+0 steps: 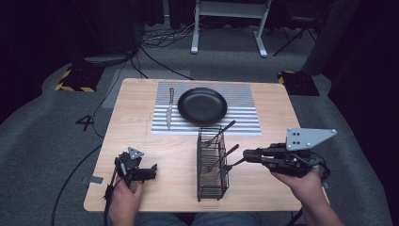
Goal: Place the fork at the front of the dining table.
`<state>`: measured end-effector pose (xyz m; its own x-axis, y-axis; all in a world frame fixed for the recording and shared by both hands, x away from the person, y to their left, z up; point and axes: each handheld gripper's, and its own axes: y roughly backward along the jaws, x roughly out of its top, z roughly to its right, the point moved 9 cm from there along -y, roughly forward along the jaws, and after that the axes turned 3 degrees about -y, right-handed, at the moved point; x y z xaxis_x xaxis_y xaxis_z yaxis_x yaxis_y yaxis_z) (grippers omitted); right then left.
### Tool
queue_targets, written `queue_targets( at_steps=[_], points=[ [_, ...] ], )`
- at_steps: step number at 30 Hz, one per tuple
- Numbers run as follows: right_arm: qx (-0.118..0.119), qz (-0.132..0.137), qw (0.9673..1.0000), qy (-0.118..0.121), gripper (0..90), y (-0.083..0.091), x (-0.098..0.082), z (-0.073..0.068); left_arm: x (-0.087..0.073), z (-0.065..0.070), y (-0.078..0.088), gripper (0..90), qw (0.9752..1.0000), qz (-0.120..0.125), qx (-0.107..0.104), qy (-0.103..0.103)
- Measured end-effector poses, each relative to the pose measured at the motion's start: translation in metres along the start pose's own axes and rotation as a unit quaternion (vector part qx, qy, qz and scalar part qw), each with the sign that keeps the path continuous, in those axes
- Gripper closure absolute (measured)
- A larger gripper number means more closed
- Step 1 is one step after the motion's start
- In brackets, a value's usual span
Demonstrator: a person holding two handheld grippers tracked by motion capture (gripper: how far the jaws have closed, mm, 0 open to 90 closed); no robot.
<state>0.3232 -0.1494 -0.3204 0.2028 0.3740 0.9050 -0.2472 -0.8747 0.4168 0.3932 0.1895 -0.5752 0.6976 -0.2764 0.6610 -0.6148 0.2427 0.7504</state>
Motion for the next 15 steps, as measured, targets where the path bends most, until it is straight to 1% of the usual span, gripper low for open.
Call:
queue_targets(
  at_steps=[4, 10, 13, 15],
  points=[
    [-0.015, 0.004, 0.9999, 0.004, 86.3, 0.014, 0.007, 0.005, 0.0, 0.0, 0.0, 0.2, 1.0, 0.0, 0.0, 0.0],
    [-0.029, 0.024, 0.9993, -0.003, 86.3, 0.036, 0.017, 0.017, 0.0, 0.0, 0.0, 0.2, 1.0, 0.0, -0.001, 0.0],
    [-0.036, 0.03, 0.9989, -0.007, 86.3, 0.047, 0.023, 0.026, 0.0, 0.0, 0.0, 0.2, 1.0, 0.0, -0.001, 0.0],
    [-0.048, 0.03, 0.9984, -0.007, 86.3, 0.053, 0.025, 0.034, 0.0, 0.0, 0.0, 0.2, 1.0, 0.0, -0.002, 0.001]
  ],
)
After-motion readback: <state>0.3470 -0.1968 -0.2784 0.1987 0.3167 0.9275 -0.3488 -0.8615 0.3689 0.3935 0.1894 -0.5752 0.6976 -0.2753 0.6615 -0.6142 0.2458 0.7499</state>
